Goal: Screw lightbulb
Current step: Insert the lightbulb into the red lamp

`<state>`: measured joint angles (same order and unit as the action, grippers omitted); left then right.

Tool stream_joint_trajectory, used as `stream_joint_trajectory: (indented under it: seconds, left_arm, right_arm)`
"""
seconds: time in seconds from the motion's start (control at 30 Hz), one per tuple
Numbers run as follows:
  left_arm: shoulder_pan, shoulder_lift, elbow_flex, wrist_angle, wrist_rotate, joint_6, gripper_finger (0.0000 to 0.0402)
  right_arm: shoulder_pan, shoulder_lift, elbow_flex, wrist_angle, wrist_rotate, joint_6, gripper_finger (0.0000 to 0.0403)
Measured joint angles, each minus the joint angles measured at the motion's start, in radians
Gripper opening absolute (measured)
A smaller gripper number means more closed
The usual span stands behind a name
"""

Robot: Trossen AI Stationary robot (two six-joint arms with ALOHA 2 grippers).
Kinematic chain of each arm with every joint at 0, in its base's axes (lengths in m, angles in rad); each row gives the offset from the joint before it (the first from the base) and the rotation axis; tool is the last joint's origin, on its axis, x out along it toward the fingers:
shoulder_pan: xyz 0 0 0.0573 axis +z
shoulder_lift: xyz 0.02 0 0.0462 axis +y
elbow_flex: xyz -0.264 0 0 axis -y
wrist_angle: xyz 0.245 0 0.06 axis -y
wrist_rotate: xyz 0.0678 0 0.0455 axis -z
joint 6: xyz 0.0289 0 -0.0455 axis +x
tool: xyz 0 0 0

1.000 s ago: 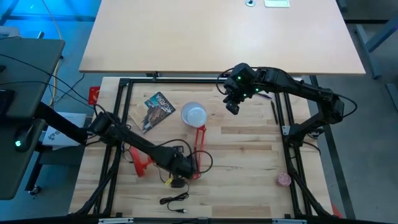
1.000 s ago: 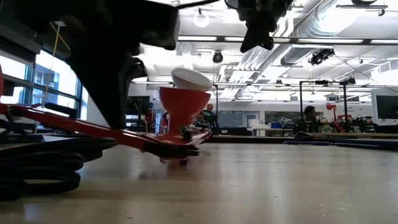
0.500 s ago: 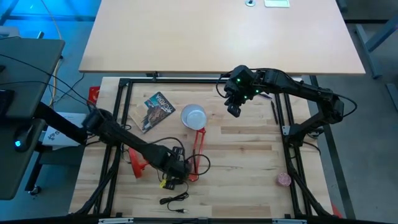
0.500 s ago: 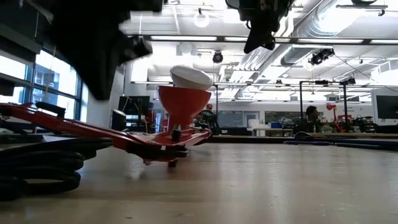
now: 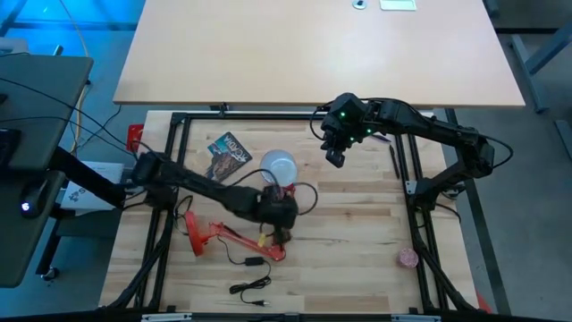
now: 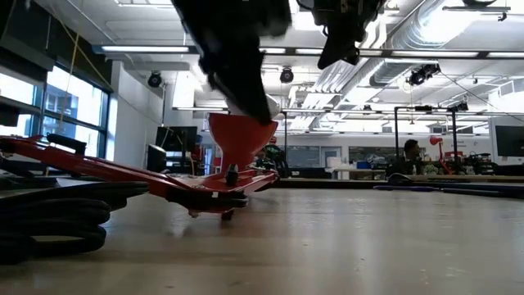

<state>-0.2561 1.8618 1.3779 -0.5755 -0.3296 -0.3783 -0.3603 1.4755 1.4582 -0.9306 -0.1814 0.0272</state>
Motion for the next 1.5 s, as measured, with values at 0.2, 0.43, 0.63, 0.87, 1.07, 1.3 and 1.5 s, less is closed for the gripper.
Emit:
stream_joint_trajectory:
  seconds: [0.2, 0.43, 0.63, 0.87, 1.07, 1.3, 1.5]
  left_arm:
    - [0.043, 0.03, 0.052, -0.085, 0.108, -0.586, 0.0]
    - [0.052, 0.039, 0.053, -0.19, 0.163, -0.824, 0.0]
    - [0.075, 0.049, 0.054, -0.201, 0.093, -0.907, 0.0]
    - [0.075, 0.106, 0.054, -0.181, 0.049, -0.926, 0.0]
    - [0.074, 0.142, 0.055, -0.176, 0.035, -0.939, 0.0]
    - [0.066, 0.081, 0.051, -0.182, 0.016, -0.972, 0.0]
    - [0.052, 0.073, 0.052, -0.188, -0.02, -0.985, 0.0]
  right_arm:
    - [0.0, 0.0, 0.0, 0.001, 0.012, 0.017, 0.0]
    - [0.0, 0.0, 0.0, 0.0, 0.019, 0.017, 0.0]
    - [0.0, 0.0, 0.0, 0.006, 0.019, 0.024, 0.0]
    - [0.0, 0.0, 0.0, 0.01, 0.019, 0.032, 0.0]
    - [0.0, 0.0, 0.0, 0.016, 0.007, 0.037, 0.0]
    - [0.0, -0.006, 0.0, 0.019, 0.005, 0.017, 0.0]
    - [-0.002, -0.01, 0.0, 0.019, 0.005, 0.009, 0.0]
